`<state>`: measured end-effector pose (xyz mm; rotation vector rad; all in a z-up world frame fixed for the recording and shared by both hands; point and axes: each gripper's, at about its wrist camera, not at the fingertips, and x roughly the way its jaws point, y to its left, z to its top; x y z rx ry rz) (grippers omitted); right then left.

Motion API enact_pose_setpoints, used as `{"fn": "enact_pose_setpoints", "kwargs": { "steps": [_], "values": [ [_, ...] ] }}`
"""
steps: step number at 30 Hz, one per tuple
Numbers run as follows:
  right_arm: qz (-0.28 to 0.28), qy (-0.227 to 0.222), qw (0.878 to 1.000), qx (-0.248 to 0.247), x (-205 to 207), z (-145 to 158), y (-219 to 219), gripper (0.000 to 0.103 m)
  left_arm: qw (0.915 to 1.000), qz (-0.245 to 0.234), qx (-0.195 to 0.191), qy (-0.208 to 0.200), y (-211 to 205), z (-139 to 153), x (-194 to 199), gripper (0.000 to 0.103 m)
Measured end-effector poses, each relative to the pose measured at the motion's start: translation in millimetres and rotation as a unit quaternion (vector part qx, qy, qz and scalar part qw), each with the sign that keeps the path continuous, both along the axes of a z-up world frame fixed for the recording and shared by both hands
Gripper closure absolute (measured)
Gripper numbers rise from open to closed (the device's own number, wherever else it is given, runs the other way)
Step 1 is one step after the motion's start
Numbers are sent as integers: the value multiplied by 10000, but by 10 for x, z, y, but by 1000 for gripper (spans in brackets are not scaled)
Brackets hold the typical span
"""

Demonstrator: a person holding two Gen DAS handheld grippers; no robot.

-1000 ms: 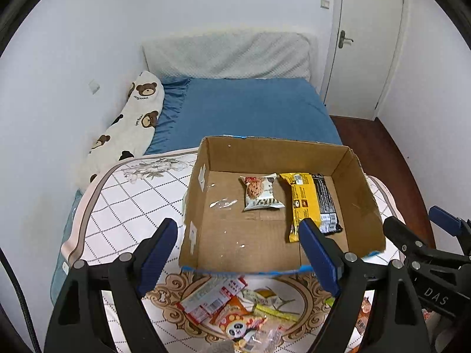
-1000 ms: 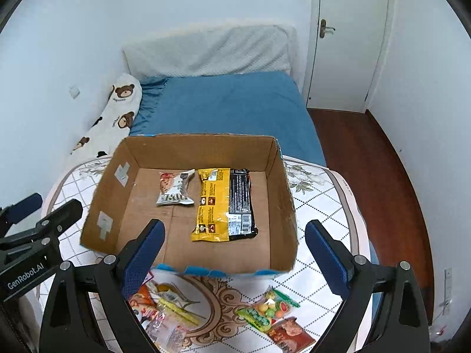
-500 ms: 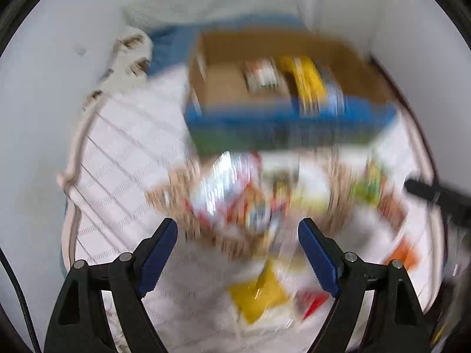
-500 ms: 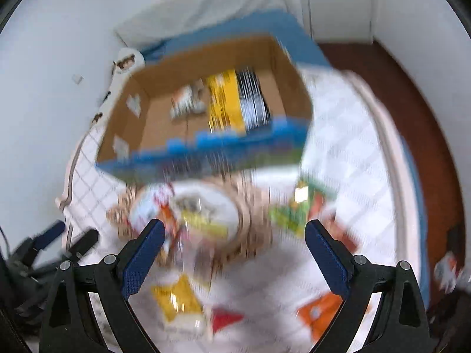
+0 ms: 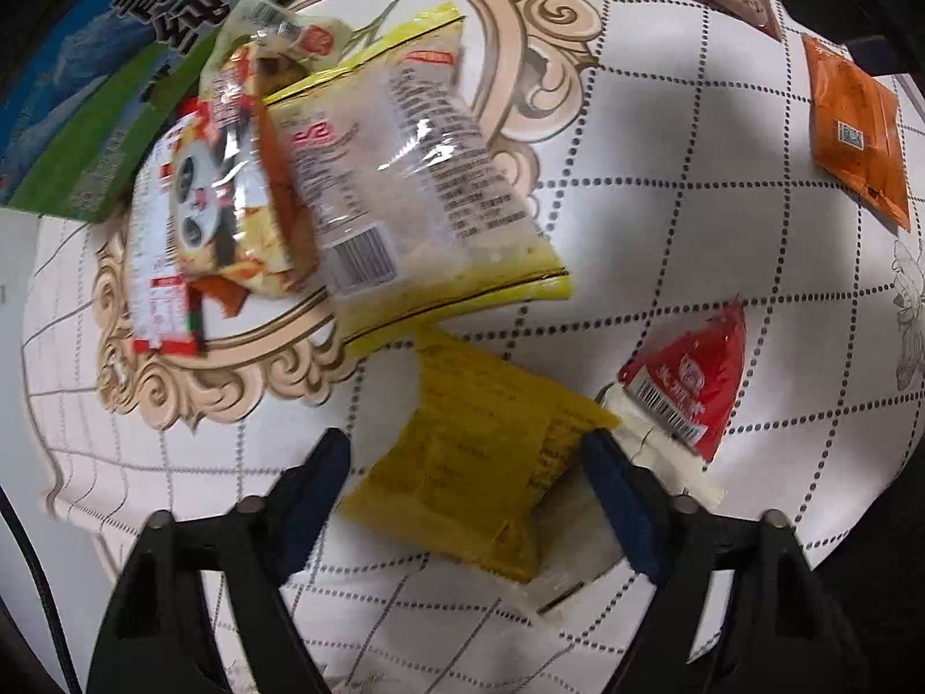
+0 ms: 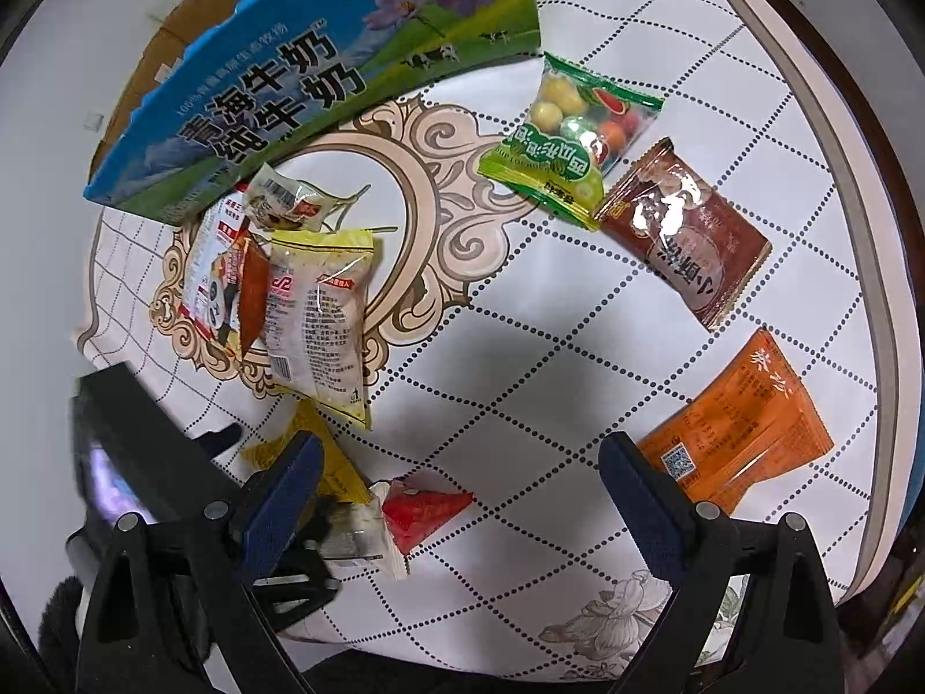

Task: Organize snacks
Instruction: 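Grasp a yellow packet with left tool while right tool grasps clear bread bag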

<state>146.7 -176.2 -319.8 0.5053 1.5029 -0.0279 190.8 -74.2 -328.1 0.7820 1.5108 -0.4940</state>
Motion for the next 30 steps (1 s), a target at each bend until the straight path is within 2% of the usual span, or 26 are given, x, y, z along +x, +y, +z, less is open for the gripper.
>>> {"fn": "enact_pose_setpoints", "kwargs": {
  "steps": [3, 5, 7, 8, 10, 11, 14, 15, 16, 17, 19, 21, 23, 30],
  "values": [
    [84, 26, 10000, 10, 98, 17, 66, 5, 9989, 454, -83, 68, 158, 20, 67, 54],
    [135, 40, 9999, 73, 185, -15, 159, 6, 9946, 1024, -149, -32, 372, 70, 154, 54],
    [178, 42, 9998, 123, 299, -39, 262, 7, 9819, 1882, -218, -58, 679, 110, 282, 54],
    [208, 55, 9996, 157, 368, -77, 339, 9, 9708, 2380, -272, -78, 866, 128, 345, 54],
    [277, 92, 9993, 245, 517, -158, 509, 11, 9430, 3303, -392, -78, 1226, 139, 441, 54],
    [331, 109, 9990, 268, 612, -215, 626, 11, 9233, 3809, -498, -28, 1430, 127, 482, 54],
    [477, 204, 9984, 245, 817, -384, 901, 11, 8787, 4674, -930, 272, 1766, 72, 519, 52],
    [517, 275, 9980, 223, 885, -461, 992, 11, 8719, 4776, -1034, 320, 1810, 64, 524, 51],
    [563, 353, 9975, 229, 934, -533, 1063, 11, 8696, 4802, -1083, 370, 1840, 49, 531, 47],
    [642, 468, 9966, 236, 981, -618, 1143, 12, 8710, 4772, -1098, 407, 1845, 33, 542, 45],
    [754, 563, 9955, 120, 1000, -686, 1207, 16, 8798, 4604, -1083, 481, 1808, -5, 559, 38],
    [1032, 563, 9930, -67, 956, -690, 1239, 30, 8919, 4376, -1008, 537, 1734, -25, 575, 38],
    [1332, 623, 9889, -201, 862, -683, 1219, 40, 8975, 4249, -1017, 605, 1670, -37, 580, 38],
    [2068, 943, 9717, -645, 504, -666, 976, 40, 9076, 3968, -1024, 909, 1544, -126, 463, 38]
  ]
}}
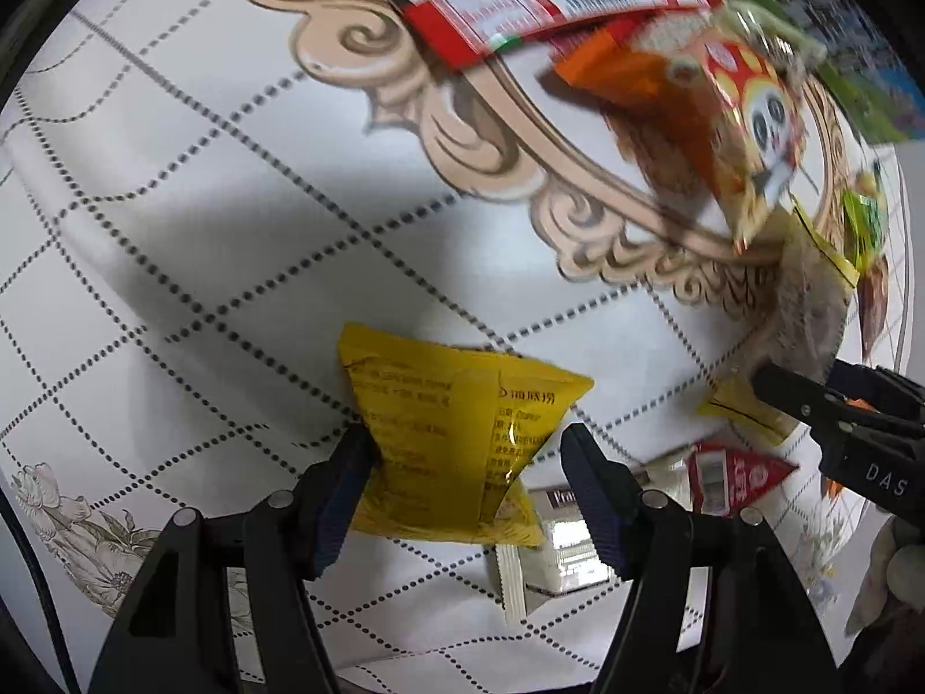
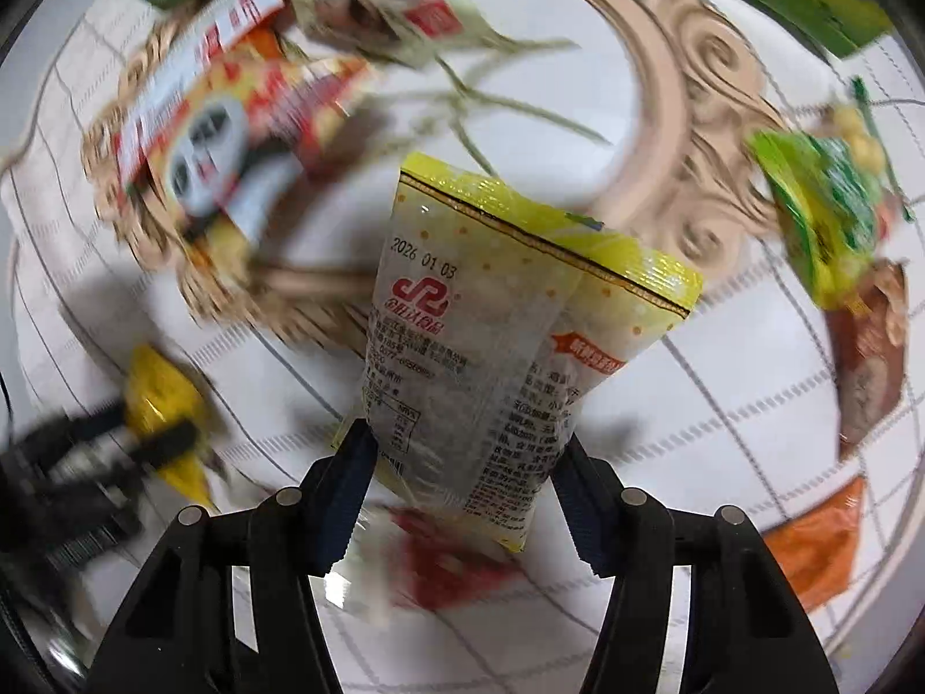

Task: Organize snacks
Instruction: 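Grasp a yellow packet with left tool while right tool grasps clear bread bag, then carry both packets into the box, release them, and lift both tools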

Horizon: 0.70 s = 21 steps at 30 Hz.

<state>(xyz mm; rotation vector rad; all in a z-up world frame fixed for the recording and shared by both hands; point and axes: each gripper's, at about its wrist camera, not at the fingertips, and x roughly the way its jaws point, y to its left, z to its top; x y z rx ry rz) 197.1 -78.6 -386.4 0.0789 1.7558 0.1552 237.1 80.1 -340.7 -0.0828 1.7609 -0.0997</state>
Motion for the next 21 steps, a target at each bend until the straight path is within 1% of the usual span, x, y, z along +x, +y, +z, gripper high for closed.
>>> {"fn": "enact_pose_setpoints", "kwargs": {
  "steps": [2, 3, 4, 5, 7, 11, 12, 13, 14, 15, 16, 17, 19, 21],
  "values": [
    [57, 43, 10000, -46, -47, 12, -56, 37, 10000, -85, -8, 47, -29, -22, -28, 36],
    [23, 29, 10000, -21, -57, 22, -79, 27, 9999, -104, -25, 69, -34, -31, -33, 35],
    [-50, 11, 10000, 9, -61, 31, -107, 21, 9999, -94, -57, 102, -61, -54, -64, 35],
    [-164, -17, 9998, 66, -58, 42, -137, 17, 9998, -59, -100, 145, -74, -67, -39, 35],
    [-436, -9, 9989, 174, -58, 37, -237, 17, 9997, -37, -170, 195, -89, -128, -37, 35],
    [-948, 109, 9951, 259, -53, -35, -357, 17, 9998, -70, -61, 160, -196, -193, -151, 36],
    [-1077, 135, 9937, 294, -64, -57, -382, 17, 9999, -85, 35, 124, -204, -194, -185, 46],
    [-1214, 153, 9920, 307, -83, -77, -413, 17, 9999, -99, 109, 90, -207, -195, -236, 52],
    [-1394, 132, 9895, 349, -98, -82, -454, 19, 9999, -97, 134, 46, -224, -187, -262, 54],
    [-1467, 90, 9884, 377, -114, -77, -479, 30, 9999, -58, 148, 9, -222, -177, -285, 59],
    [-1468, 38, 9886, 332, -115, -58, -488, 37, 9998, -42, 200, -27, -220, -163, -316, 60],
    [-1438, -12, 9892, 286, -112, -27, -492, 39, 9996, -49, 248, -81, -243, -156, -392, 60],
    [-1353, -70, 9904, 270, -168, 18, -466, 43, 9991, -65, 349, -212, -263, -68, -426, 62],
    [-1286, -123, 9913, 269, -185, 91, -435, 47, 9989, -41, 366, -307, -292, 22, -450, 62]
  ]
}}
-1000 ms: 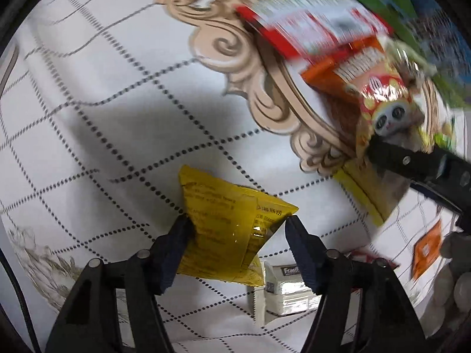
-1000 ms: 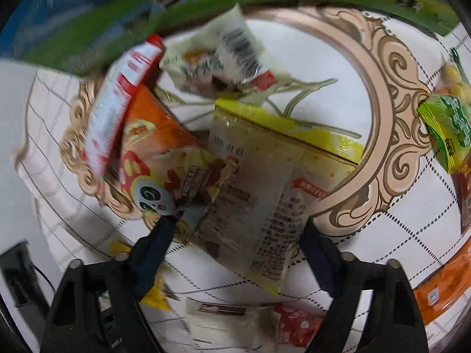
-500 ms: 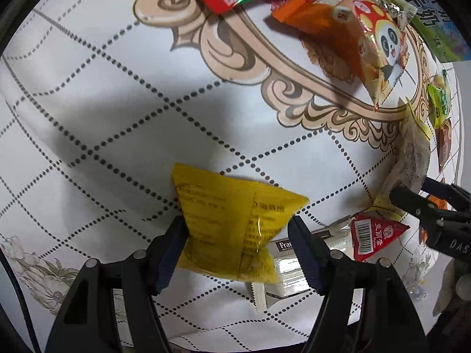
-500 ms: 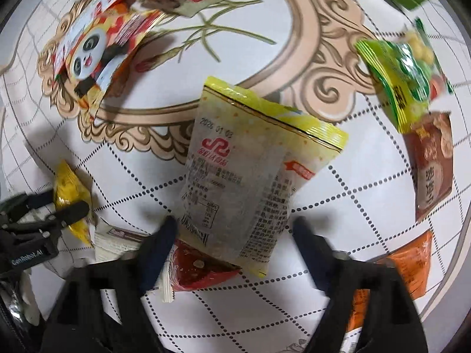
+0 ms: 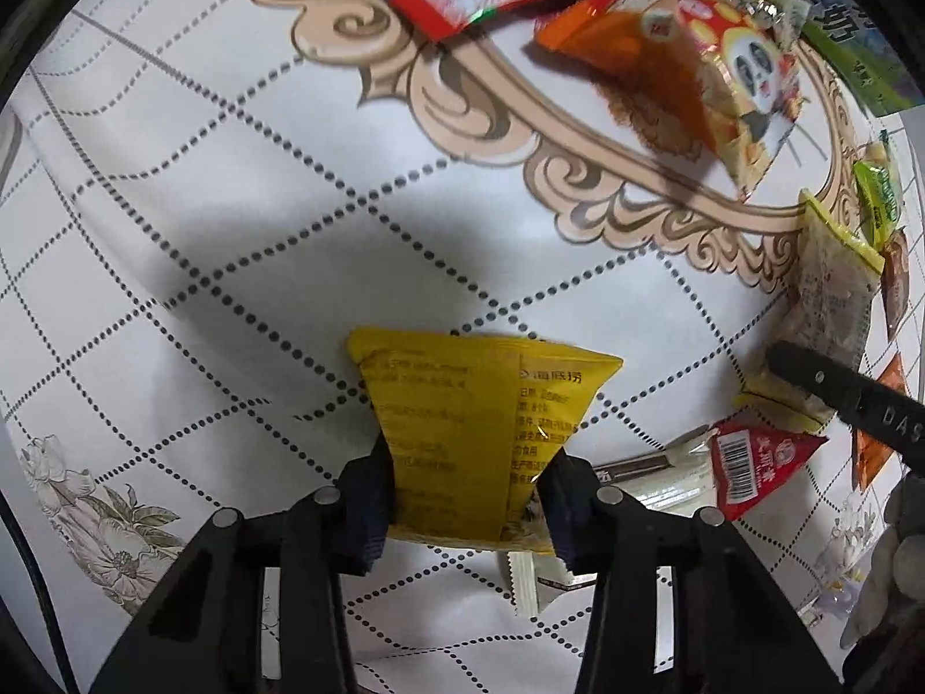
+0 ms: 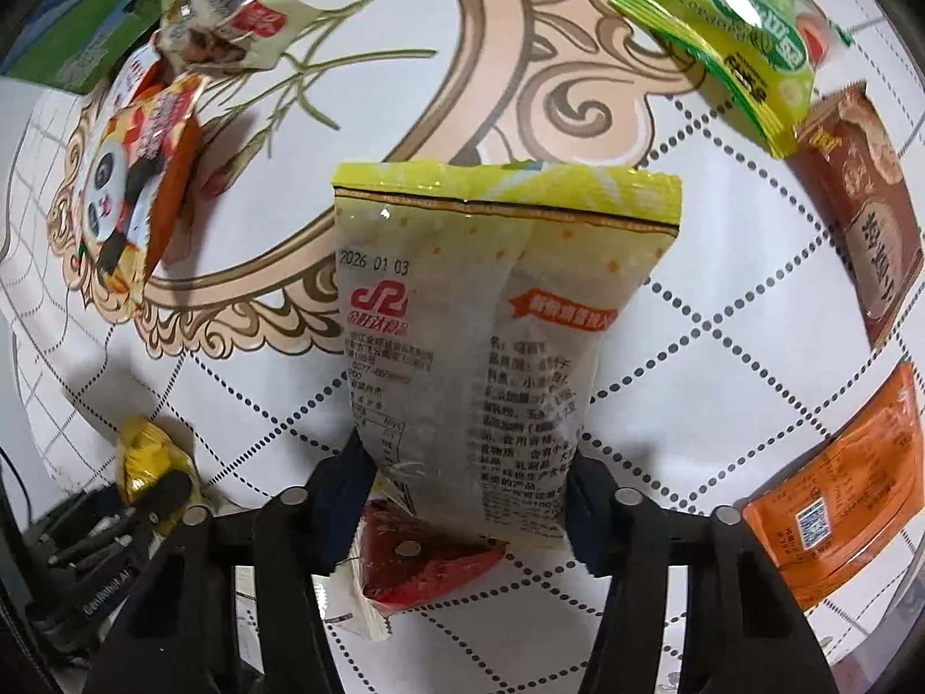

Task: Organize snacks
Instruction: 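Carry both packets into the box, release them, and lift both tools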

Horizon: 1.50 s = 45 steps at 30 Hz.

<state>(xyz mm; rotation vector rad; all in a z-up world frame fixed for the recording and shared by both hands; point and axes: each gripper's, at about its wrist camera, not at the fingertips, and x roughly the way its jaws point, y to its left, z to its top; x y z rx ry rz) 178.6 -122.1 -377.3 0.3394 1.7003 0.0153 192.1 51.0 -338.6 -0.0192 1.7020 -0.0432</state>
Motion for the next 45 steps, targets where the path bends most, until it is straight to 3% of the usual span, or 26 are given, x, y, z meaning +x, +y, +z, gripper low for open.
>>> {"fn": "enact_pose_setpoints", "kwargs": {
  "steps": [5, 7, 8, 9, 12, 13, 15, 18, 25, 28, 33, 38, 40, 45],
  "values": [
    [71, 52, 10000, -2, -60, 146, 145, 47, 10000, 13, -10, -57, -73, 103, 2, 62],
    [-29, 186, 9998, 114, -66, 162, 78, 33, 9999, 102, -33, -5, -72, 74, 7, 62],
    [-94, 138, 9997, 172, -64, 131, -13, 18, 9999, 156, -43, 18, -60, 58, 10, 62],
    [-128, 66, 9998, 168, -49, 149, -40, 13, 9998, 204, -36, 25, -62, 42, 18, 62],
    [-164, 28, 9999, 10, 89, 199, -155, 13, 9997, 254, -10, 15, -82, 5, 73, 62],
    [-233, 78, 9997, -11, 124, 171, -164, 13, 9997, 256, 2, 0, -91, 6, 85, 62],
    [-361, 108, 9993, -29, 138, 140, -195, 41, 9997, 225, 25, -38, -152, 8, 154, 62],
    [-229, -52, 9997, -48, 114, 246, -203, 49, 9997, 195, 11, -127, -225, 99, 188, 62],
    [31, -524, 9980, 365, 0, 949, -322, 53, 9974, 144, -502, -489, -390, 778, 237, 62],
    [134, -866, 9942, 616, 89, 1425, -372, 53, 9929, 52, -844, -840, -555, 1270, 379, 62],
    [233, -1512, 9841, 906, 401, 2215, -554, 53, 9828, -152, -1284, -1320, -594, 1922, 891, 62],
    [276, -2001, 9753, 896, 1101, 2686, -595, 53, 9784, -263, -1213, -1656, -723, 2282, 1764, 62],
    [264, -2071, 9743, 845, 1448, 2594, -440, 53, 9809, -264, -1058, -1608, -746, 2248, 2155, 62],
    [213, -1843, 9790, 841, 2203, 2283, -297, 53, 9908, -39, -818, -1073, -740, 1807, 2846, 62]
  ]
}}
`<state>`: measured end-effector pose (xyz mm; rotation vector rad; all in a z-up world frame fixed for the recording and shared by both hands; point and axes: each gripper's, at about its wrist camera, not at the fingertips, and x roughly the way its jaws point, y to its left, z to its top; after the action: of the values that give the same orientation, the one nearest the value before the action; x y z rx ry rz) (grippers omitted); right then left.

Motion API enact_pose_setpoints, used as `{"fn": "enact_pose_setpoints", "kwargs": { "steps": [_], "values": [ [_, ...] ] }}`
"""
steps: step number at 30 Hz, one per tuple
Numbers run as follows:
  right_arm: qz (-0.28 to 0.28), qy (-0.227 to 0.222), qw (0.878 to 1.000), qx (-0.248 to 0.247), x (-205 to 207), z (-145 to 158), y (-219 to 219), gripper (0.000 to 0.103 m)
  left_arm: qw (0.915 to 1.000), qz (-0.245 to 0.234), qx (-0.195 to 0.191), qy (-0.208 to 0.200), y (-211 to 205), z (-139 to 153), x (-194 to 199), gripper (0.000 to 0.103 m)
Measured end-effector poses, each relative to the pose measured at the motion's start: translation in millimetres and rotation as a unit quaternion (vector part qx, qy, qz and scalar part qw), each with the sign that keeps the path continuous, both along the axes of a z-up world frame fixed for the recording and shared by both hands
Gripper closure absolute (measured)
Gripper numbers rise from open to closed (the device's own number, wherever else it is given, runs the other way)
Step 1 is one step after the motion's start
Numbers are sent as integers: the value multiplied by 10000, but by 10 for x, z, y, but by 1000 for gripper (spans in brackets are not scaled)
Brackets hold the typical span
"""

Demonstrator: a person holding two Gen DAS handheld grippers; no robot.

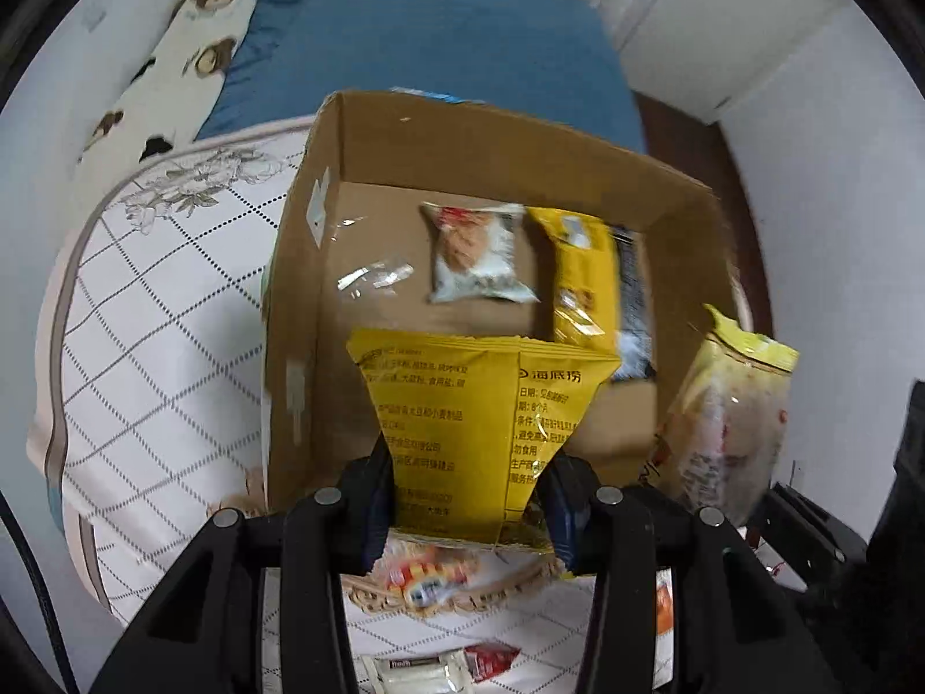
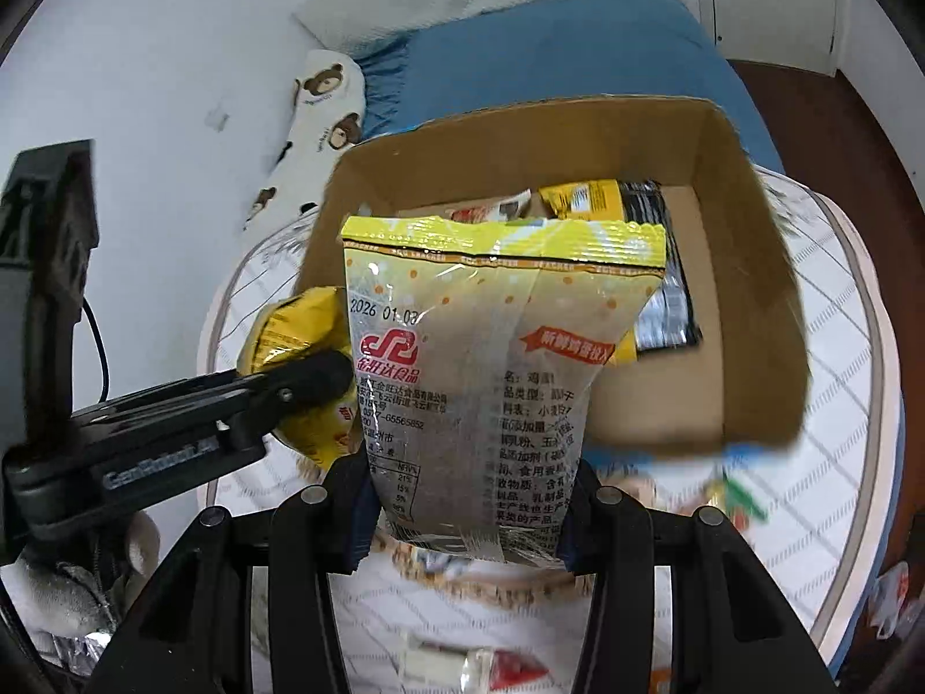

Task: Organize snacks
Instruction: 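Carry both packets into the box, release them, and lift both tools, then grasp a clear wrapped bar with left tool while right tool grasps orange packet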

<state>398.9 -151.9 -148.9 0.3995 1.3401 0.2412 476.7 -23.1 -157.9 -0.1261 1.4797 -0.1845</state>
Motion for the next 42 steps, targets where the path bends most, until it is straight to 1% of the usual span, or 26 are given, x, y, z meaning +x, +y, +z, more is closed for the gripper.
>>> {"fn": "enact_pose_setpoints", "kwargs": {
  "steps": [2, 3, 4, 7, 11, 13, 14, 15, 16, 17, 18, 19, 20, 21, 23, 24, 25, 27, 29, 31, 37, 39, 42],
  "values": [
    [35, 160, 9999, -18, 187, -152, 47, 53, 9996, 39, 138, 225, -3, -197, 192, 62],
    [67, 225, 9997, -63, 260, -314, 67, 53, 9993, 44, 206, 304, 0, -277, 254, 62],
    [111, 305, 9994, -102, 338, -391, 101, 53, 9989, 65, 251, 392, 4, -343, 320, 62],
    [199, 531, 9983, -152, 469, -690, 172, 53, 9973, 125, 367, 627, 31, -595, 484, 62],
    [298, 798, 9964, -53, 538, -989, 246, 53, 9952, 170, 329, 903, 51, -756, 533, 62],
    [340, 942, 9950, 64, 562, -1092, 275, 51, 9946, 112, 389, 958, 43, -805, 526, 61],
    [363, 985, 9945, 52, 566, -1124, 288, 40, 9945, 97, 408, 960, 42, -821, 521, 59],
    [418, 1038, 9937, 12, 570, -1163, 314, 22, 9947, 68, 400, 949, 32, -826, 513, 53],
    [447, 1071, 9932, -13, 575, -1204, 341, 14, 9948, 32, 384, 939, 28, -850, 513, 45],
    [454, 1081, 9931, -32, 584, -1235, 361, 9, 9947, -36, 424, 934, 5, -874, 512, 36],
    [476, 1085, 9929, -87, 588, -1250, 376, 9, 9946, -88, 487, 909, -16, -875, 505, 22],
    [487, 1079, 9929, -139, 581, -1258, 374, 9, 9947, -138, 559, 850, -38, -866, 495, 20],
    [466, 1062, 9931, -170, 582, -1258, 372, 9, 9948, -172, 633, 783, -60, -848, 473, 20],
    [451, 1053, 9932, -196, 604, -1296, 399, 9, 9947, -173, 646, 776, -67, -844, 458, 20],
    [412, 1017, 9937, -248, 590, -1277, 386, 9, 9950, -160, 630, 763, -73, -825, 423, 20],
    [390, 1005, 9938, -283, 608, -1310, 399, 9, 9951, -161, 658, 724, -78, -806, 405, 20],
    [375, 984, 9939, -342, 623, -1442, 342, 9, 9953, -168, 678, 675, -92, -772, 376, 20],
    [322, 916, 9941, -476, 600, -1439, 298, 9, 9959, -159, 693, 559, -107, -711, 329, 20],
    [272, 879, 9940, -585, 540, -1381, 262, 9, 9965, -135, 709, 421, -126, -619, 265, 20],
    [228, 815, 9942, -666, 495, -1344, 221, 9, 9968, -114, 741, 275, -130, -548, 285, 20],
    [32, 486, 9943, -944, 315, -1110, 73, 9, 9958, -94, 853, -325, -138, -207, 156, 20],
    [-13, 345, 9941, -1031, 297, -1101, -19, 9, 9950, -71, 838, -538, -119, -88, 120, 20],
    [-62, 77, 9929, -1186, 202, -946, -72, 9, 9928, -62, 821, -869, -107, 63, 15, 20]
  ]
}}
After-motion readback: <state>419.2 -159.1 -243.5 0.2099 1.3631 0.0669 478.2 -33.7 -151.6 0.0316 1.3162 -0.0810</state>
